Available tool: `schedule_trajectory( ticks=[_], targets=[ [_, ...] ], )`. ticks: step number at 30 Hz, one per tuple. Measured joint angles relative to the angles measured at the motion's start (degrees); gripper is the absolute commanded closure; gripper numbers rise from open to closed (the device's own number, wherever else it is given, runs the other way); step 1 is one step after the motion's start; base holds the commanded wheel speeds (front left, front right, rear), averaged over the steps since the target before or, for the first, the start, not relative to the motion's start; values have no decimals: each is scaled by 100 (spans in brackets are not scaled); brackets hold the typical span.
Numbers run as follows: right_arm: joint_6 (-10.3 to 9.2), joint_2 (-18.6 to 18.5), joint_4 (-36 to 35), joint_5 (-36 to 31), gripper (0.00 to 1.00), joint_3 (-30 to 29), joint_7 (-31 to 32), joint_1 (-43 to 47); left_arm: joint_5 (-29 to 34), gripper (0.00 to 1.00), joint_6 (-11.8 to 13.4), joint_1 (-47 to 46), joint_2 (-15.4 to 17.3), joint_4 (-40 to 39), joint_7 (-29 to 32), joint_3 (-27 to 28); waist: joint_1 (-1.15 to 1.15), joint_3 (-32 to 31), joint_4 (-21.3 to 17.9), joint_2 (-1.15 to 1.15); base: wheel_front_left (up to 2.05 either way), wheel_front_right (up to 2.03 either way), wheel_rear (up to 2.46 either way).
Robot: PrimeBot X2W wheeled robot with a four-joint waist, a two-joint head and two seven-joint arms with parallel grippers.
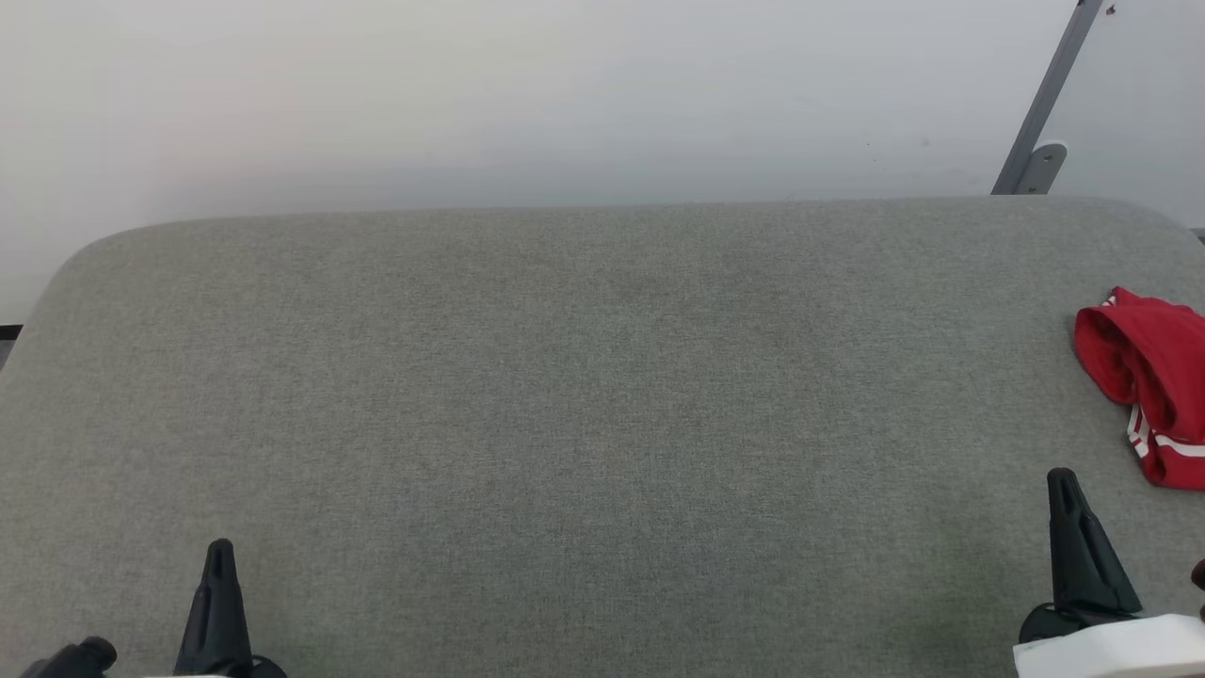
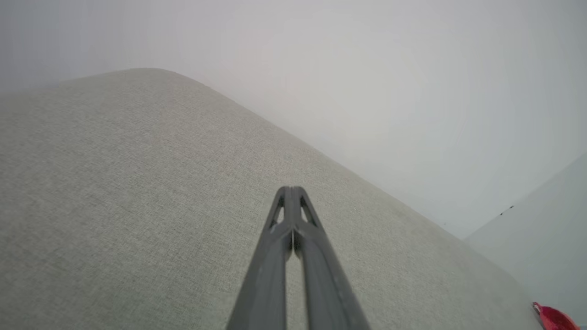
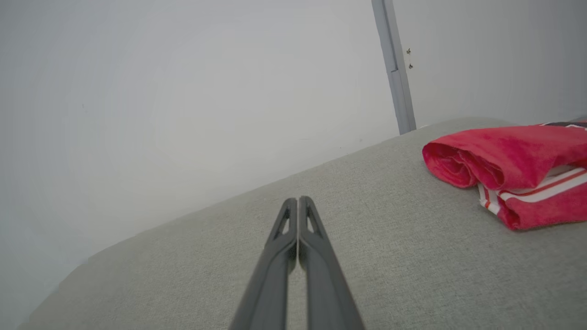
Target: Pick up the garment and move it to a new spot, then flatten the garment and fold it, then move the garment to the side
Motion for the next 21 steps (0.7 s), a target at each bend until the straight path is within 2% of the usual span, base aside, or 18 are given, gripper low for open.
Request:
schedule_trajectory(
  ticks=[21],
  targets=[
    [-1,81,308,1755,100,26,419,-350,-1606,100,0,-393,-15,223,458,-77,0,-2,11,0,0,0,0]
  ],
)
